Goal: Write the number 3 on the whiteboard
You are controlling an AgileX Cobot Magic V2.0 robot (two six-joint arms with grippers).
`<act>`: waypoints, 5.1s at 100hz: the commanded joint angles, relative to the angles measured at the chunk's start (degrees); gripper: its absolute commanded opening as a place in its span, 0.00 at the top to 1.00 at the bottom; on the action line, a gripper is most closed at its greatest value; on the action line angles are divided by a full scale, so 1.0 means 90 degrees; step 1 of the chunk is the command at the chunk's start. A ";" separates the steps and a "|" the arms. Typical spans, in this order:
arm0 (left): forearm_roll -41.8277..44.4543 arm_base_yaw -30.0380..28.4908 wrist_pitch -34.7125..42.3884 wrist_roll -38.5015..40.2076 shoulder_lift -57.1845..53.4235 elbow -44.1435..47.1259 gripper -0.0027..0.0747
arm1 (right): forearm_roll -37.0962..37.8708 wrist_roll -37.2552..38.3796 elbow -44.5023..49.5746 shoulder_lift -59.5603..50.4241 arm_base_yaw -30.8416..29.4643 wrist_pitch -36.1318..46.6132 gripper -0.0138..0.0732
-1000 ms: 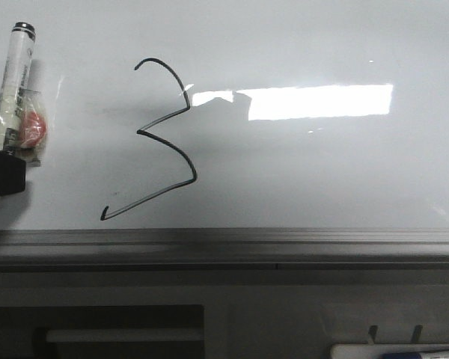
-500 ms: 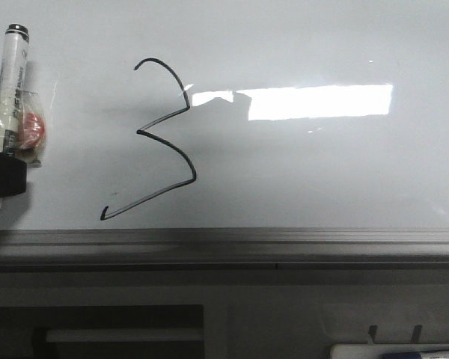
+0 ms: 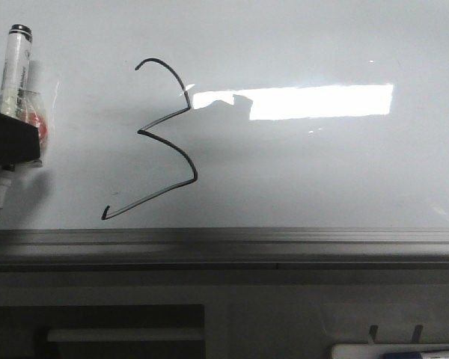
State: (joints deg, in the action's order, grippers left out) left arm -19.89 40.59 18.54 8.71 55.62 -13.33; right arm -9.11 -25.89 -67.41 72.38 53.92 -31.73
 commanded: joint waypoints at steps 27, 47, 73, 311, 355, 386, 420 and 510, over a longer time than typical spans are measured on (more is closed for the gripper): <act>0.0292 0.0034 0.0376 0.0055 -0.1047 -0.0166 0.46 | 0.0029 -0.0018 -0.0217 -0.0302 0.0000 0.0288 0.54; 0.0807 0.0034 0.0375 0.0032 -0.2057 -0.0166 0.76 | 0.0029 0.0004 -0.0153 -0.0664 0.0000 0.0343 0.89; 0.2038 0.0034 0.0303 0.0029 -0.3324 -0.0166 0.99 | 0.0029 0.0004 0.1471 -0.2104 0.0000 0.2585 0.89; 0.2210 -0.4169 -0.2298 -0.0478 -0.6372 0.1548 0.99 | 0.0029 0.0004 0.6176 -0.5811 0.0000 0.3931 0.89; 0.2210 -0.4169 -0.3939 -0.0478 -0.6372 0.1557 0.99 | 0.0029 0.0004 0.6176 -0.5811 0.0000 0.3931 0.89; 0.2210 -0.4169 -0.3927 -0.0478 -0.6361 0.1557 0.99 | 0.0029 0.0004 0.6176 -0.5811 0.0000 0.3931 0.89; 0.2210 -0.4169 -0.3927 -0.0478 -0.6361 0.1557 0.99 | 0.0029 0.0004 0.6176 -0.5811 0.0000 0.3931 0.89; 0.2210 -0.4169 -0.3927 -0.0478 -0.6361 0.1557 0.99 | 0.2064 0.2140 0.6176 -0.5811 -0.0830 0.4391 0.89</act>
State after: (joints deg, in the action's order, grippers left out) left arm 0.51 3.32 -19.32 4.30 -0.29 0.00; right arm 7.55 -8.29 -10.21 19.92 49.68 2.50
